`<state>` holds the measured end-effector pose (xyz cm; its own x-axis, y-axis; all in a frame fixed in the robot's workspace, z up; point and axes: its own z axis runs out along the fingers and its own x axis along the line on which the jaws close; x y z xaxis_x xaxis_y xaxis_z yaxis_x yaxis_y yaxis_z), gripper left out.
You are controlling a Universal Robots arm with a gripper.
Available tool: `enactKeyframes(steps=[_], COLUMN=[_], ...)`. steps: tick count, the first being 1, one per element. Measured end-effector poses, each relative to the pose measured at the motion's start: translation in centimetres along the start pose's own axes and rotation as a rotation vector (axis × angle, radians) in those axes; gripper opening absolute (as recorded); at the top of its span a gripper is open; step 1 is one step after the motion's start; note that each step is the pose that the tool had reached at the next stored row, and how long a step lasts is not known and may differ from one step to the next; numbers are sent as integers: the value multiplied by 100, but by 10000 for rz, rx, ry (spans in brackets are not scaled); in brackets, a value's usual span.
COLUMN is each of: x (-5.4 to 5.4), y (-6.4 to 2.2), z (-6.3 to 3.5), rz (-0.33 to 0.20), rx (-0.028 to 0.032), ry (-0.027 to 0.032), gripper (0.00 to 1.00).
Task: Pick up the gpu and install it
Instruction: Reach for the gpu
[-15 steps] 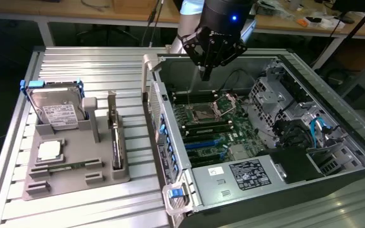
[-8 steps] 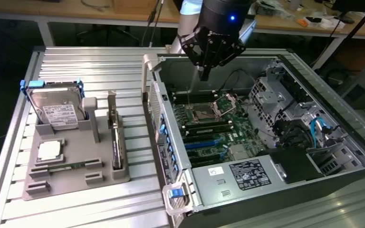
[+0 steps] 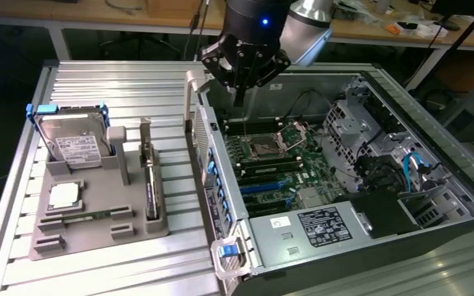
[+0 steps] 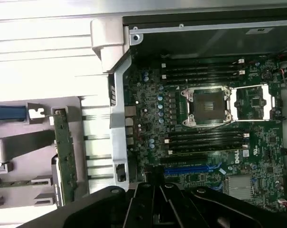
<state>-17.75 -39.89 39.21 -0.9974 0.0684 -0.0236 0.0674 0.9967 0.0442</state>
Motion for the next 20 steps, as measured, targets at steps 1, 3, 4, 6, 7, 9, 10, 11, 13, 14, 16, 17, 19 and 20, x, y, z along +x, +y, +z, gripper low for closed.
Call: enactKeyframes(steps=[1,3,4,6,7,9,10,11,13,14,16,17,19,20], x=[164,343,383,458,492,564,602,650,739,767,831,866,919,954], y=[-11,-23,-26,-31,-33,-38,-41,-44,-49,-51,-55,-58,-61,-64], z=[-1,-3,-3,-4,-4,-5,-6,-6,-6,-7,-8,-8,-9,-9], rz=[-17,-35,-39,-46,-50,-56,-59,-63,-71,-73,-77,-80,-84,-86], rx=[-2,-1,-2,-2,-2,-2,-2,-2,-3,-2,-3,-2,-3,-2], ry=[0,2,2,2,2,3,4,3,4,4,5,6,7,8], gripper=[11,11,11,11,11,11,11,11,11,11,11,11,11,11])
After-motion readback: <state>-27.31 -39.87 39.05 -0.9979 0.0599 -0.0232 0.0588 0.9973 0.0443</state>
